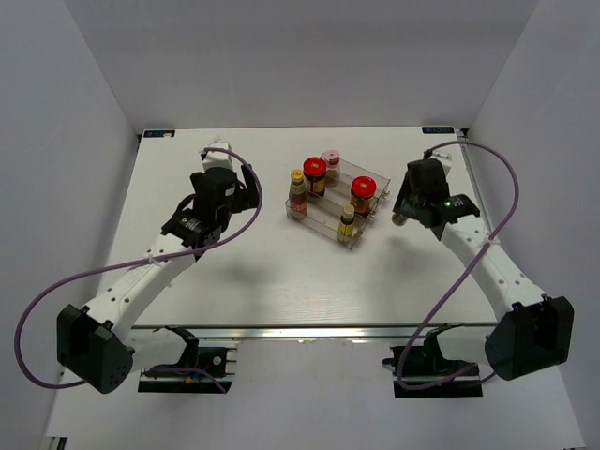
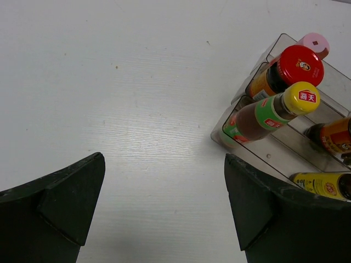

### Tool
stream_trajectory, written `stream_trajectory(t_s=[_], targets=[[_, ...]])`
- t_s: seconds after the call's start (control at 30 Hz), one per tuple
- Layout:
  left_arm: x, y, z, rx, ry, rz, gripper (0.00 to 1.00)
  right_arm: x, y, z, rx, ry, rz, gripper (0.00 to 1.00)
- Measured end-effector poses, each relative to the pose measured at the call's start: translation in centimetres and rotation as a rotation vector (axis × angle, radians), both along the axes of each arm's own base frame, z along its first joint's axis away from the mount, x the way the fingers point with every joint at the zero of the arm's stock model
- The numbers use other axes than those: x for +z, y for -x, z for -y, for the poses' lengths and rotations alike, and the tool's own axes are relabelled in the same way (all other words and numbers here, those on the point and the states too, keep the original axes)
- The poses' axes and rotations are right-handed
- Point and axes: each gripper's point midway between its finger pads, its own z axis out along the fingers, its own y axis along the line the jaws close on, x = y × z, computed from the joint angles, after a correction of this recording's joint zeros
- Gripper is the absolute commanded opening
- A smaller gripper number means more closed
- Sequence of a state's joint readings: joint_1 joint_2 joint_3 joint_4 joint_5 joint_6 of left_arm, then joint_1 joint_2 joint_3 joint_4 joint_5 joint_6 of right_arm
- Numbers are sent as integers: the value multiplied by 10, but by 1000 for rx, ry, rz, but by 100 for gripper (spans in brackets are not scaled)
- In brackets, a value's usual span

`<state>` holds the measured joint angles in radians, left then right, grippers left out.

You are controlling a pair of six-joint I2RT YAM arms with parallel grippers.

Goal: Organize the condiment bottles

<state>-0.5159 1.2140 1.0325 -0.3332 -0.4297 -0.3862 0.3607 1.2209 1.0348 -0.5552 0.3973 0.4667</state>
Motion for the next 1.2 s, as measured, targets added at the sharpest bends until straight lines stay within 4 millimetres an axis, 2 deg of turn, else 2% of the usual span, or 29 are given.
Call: stream_trajectory(t_s=[0.13,0.3,0.4,0.6,0.67,0.83,1.07,1.2], targets=[[7,2,-8,22,0,24,98,30,-44,10,-19,16,57,20],[4,1,-13,42,-6,29,98,53,-99,-3,48,21,109,20],[1,1,-15,46,-15,26,98,53,-124,-15,95,20,111,20],[-2,1,-22,71,-24,29,98,32,-161,-33,163,16,67,19],[-2,2,-25,75,-25,35,98,24,-165,-36,173,12,50,19],[0,3,-28,82,-23,48,98,1,-163,-39,193,9,-15,19],[2,2,-29,86,-19,54,98,-17,-159,-44,217,-5,-69,19],[3,1,-30,88,-16,60,98,-33,-160,-44,214,3,-104,23]])
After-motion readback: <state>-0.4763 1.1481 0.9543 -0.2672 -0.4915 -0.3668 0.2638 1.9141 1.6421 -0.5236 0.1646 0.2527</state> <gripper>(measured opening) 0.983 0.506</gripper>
